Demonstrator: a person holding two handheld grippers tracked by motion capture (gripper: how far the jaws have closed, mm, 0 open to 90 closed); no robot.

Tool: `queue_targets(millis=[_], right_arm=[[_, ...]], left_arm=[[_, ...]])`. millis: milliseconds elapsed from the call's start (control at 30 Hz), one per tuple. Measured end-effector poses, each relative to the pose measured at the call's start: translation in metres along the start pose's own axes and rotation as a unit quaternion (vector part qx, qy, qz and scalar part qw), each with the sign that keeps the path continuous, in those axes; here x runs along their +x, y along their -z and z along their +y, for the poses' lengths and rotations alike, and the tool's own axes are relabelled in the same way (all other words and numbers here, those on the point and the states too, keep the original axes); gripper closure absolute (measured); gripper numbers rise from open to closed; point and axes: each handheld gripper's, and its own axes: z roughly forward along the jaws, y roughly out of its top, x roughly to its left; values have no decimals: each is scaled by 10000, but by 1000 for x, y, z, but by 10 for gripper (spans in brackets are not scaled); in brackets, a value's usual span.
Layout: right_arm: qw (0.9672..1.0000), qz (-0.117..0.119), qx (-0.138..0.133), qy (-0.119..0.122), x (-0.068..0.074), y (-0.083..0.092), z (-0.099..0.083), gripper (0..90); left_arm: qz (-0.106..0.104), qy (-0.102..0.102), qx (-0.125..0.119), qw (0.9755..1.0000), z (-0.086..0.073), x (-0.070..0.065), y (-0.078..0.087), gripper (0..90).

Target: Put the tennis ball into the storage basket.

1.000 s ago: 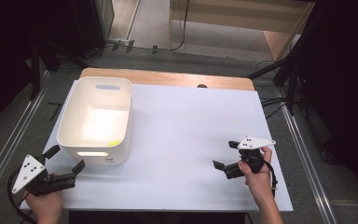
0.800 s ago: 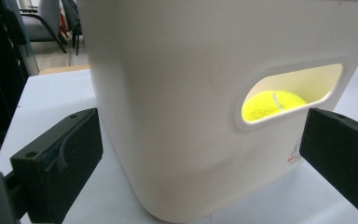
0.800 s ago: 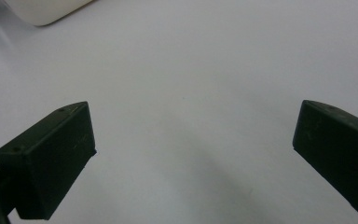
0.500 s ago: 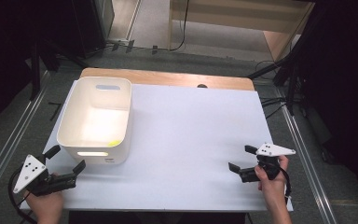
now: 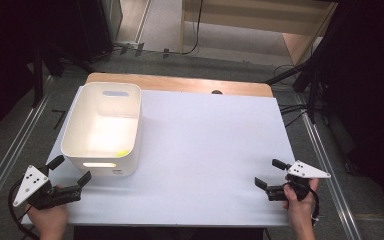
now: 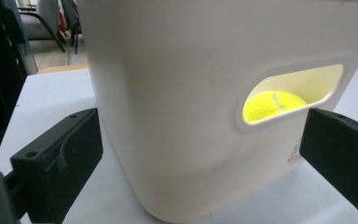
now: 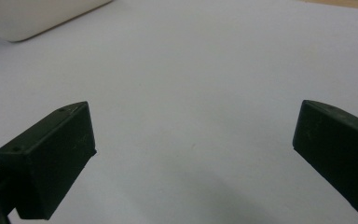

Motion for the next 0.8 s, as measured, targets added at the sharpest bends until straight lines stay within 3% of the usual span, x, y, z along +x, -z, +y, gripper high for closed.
queue_targets(millis=[300,633,800], right_arm=[[9996,-17,-254,-120,-5,15,-9,0],[9994,-110,-302,-143,-7,20,-13,0],[9996,-66,-188,-212,-7,17,-14,0]], left_arm=[[-14,-3,1,10000,0,0,0,0],[-32,3,10,10000,0,1,0,0],[-27,13,15,10000,0,1,0,0]])
